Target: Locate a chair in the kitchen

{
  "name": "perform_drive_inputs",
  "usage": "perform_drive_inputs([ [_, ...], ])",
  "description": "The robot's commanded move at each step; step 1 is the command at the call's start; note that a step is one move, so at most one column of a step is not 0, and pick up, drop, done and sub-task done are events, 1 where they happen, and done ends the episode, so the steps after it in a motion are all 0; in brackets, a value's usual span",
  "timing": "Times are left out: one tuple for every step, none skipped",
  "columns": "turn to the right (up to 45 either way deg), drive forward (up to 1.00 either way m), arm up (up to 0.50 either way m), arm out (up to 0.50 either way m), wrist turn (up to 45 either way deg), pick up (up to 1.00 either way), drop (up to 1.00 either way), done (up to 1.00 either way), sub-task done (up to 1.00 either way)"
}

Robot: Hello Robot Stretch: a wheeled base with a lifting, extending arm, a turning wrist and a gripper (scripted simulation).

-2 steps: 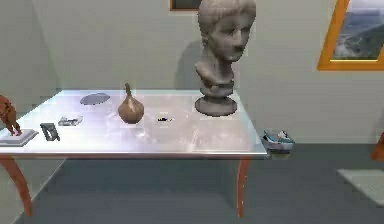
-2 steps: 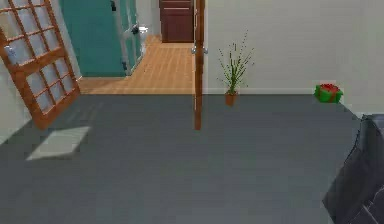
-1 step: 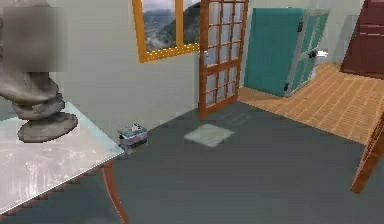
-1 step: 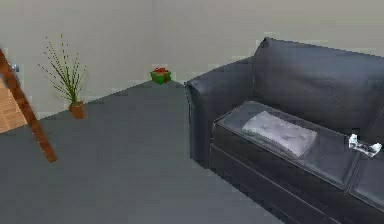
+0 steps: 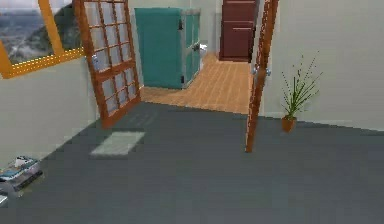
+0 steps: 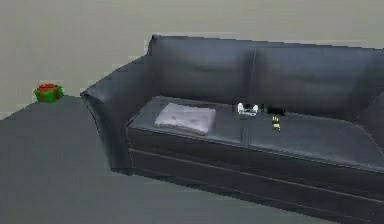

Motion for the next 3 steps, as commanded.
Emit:
perform_drive_inputs([
  [0.0,1.0,0.0,0.0,0.0,0.0,0.0,0.0,0.0],
  [3.0,0.0,0.0,0.0,0.0,0.0,0.0,0.0,0.0],
  [0.0,0.75,0.0,0.0,0.0,0.0,0.0,0.0,0.0],
])
